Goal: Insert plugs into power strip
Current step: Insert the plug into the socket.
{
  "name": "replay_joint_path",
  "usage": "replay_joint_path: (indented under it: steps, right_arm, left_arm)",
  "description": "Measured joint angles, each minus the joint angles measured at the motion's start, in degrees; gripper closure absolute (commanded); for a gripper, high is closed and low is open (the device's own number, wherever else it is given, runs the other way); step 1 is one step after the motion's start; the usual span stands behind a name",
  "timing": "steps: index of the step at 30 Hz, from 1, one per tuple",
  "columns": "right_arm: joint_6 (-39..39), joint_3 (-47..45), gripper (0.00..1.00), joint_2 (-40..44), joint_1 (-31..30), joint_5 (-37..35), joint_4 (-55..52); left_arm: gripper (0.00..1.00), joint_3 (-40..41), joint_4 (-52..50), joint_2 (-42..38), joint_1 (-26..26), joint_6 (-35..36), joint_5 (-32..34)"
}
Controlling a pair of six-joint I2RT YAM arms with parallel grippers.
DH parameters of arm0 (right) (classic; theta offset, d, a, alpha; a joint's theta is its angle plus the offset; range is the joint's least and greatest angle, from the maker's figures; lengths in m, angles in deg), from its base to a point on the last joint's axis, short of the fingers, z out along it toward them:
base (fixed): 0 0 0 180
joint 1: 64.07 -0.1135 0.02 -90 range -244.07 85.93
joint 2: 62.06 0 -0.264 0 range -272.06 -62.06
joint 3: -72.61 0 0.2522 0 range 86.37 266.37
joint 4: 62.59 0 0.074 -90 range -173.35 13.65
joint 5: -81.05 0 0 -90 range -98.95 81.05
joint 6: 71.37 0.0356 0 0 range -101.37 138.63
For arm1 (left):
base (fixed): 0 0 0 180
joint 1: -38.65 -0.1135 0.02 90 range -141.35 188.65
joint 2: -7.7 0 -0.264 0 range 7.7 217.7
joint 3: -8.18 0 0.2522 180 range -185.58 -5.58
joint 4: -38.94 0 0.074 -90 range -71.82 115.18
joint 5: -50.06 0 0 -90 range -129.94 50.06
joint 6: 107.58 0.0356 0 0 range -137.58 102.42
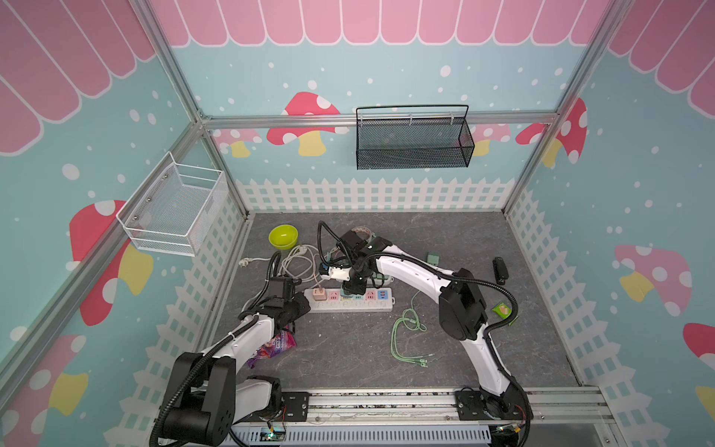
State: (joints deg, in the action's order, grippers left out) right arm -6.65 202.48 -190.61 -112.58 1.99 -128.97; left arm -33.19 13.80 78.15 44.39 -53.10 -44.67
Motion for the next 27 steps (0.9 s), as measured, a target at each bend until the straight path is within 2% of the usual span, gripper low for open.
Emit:
replay_joint_path:
  steps: [27]
  right_arm:
    - [-0.5,1.36,1.0,-1.01,-1.01,-1.16,-0.46]
  left_arm:
    - [0.64,0.66,1.18,-0.17,-0.63,0.24,-0.24]
